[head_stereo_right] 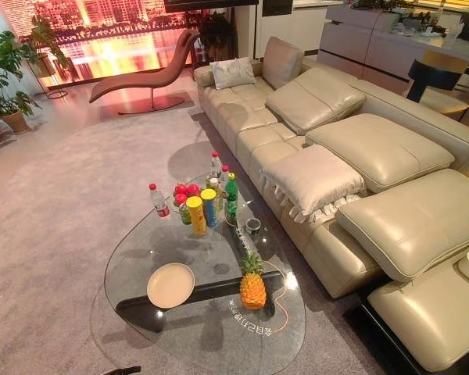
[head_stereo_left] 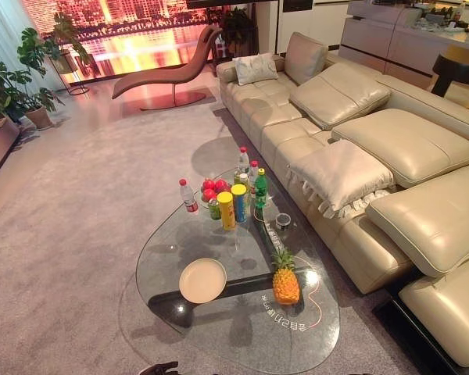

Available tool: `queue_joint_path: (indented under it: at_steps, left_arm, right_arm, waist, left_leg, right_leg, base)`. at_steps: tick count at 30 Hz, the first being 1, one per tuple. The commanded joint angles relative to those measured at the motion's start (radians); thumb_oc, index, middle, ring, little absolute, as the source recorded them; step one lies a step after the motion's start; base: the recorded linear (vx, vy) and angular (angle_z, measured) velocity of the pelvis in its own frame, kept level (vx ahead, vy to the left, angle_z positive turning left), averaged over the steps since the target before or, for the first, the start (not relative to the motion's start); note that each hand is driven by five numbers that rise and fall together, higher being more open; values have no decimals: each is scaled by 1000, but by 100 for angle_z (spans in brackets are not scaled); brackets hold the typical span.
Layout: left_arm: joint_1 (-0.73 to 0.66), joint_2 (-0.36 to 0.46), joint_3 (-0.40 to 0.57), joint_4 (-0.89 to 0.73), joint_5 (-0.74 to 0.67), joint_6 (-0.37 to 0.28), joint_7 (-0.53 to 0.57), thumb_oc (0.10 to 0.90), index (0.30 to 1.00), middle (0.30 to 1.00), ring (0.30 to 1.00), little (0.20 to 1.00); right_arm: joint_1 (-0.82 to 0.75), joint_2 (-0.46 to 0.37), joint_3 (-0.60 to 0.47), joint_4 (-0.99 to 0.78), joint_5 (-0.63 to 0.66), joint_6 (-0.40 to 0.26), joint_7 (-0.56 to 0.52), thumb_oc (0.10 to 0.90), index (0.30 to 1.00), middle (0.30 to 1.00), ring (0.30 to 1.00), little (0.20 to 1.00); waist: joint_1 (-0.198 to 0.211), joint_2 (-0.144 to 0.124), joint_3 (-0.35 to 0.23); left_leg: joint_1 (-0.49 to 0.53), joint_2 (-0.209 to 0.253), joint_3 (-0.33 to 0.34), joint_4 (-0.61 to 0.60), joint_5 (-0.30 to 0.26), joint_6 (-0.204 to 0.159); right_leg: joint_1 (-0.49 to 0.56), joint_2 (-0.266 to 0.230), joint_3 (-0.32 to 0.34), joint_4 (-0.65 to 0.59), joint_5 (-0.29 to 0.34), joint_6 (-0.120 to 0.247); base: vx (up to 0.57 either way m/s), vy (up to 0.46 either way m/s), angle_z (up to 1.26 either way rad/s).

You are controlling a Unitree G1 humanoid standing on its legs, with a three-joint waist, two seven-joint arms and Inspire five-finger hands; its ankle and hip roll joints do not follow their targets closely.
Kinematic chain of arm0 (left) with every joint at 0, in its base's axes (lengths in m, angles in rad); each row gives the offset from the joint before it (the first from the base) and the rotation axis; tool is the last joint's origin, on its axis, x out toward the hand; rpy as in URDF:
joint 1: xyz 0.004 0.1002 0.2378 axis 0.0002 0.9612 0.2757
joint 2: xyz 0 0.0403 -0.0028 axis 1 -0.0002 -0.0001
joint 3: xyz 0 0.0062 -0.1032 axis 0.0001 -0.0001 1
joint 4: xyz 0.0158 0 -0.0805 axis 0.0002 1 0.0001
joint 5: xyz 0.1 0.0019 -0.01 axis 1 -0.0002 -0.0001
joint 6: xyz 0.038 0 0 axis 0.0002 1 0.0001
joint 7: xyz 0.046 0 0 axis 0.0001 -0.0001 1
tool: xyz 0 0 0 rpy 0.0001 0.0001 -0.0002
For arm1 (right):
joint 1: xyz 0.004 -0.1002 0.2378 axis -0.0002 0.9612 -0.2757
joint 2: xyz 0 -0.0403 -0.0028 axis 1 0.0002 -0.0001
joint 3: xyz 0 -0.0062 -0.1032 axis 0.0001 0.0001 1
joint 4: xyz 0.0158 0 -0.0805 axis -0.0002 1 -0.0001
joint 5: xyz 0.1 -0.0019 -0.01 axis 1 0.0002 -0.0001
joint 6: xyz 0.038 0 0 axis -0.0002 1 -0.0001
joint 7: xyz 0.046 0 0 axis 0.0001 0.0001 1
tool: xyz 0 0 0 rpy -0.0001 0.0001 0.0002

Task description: Pick up the fruit to the plate

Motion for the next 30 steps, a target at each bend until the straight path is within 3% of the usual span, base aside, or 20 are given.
queue_joint_path:
  at_steps: [1, 30]
  left_arm:
    - [-78, 6, -15, 56, 19, -2, -19, 800, 900, 900, 900, 900]
    - [-81, 20, 1, 58, 0, -2, -6, 800, 900, 900, 900, 900]
  right_arm:
    - [-67, -28, -10, 58, 13, 2, -20, 800, 900, 900, 900, 900]
    - [-70, -44, -17, 65, -4, -1, -6, 800, 900, 900, 900, 900]
  waist:
    - [14, -9, 34]
    - [17, -9, 39]
  left_leg:
    - [54, 26, 40, 6, -93, -17]
    - [52, 23, 35, 6, -93, -15]
  right_leg:
    - [-23, -34, -27, 20, 6, 25]
    - [-28, -32, -22, 29, 0, 24]
  base:
    - [0, 0, 0]
    - [0, 0, 0]
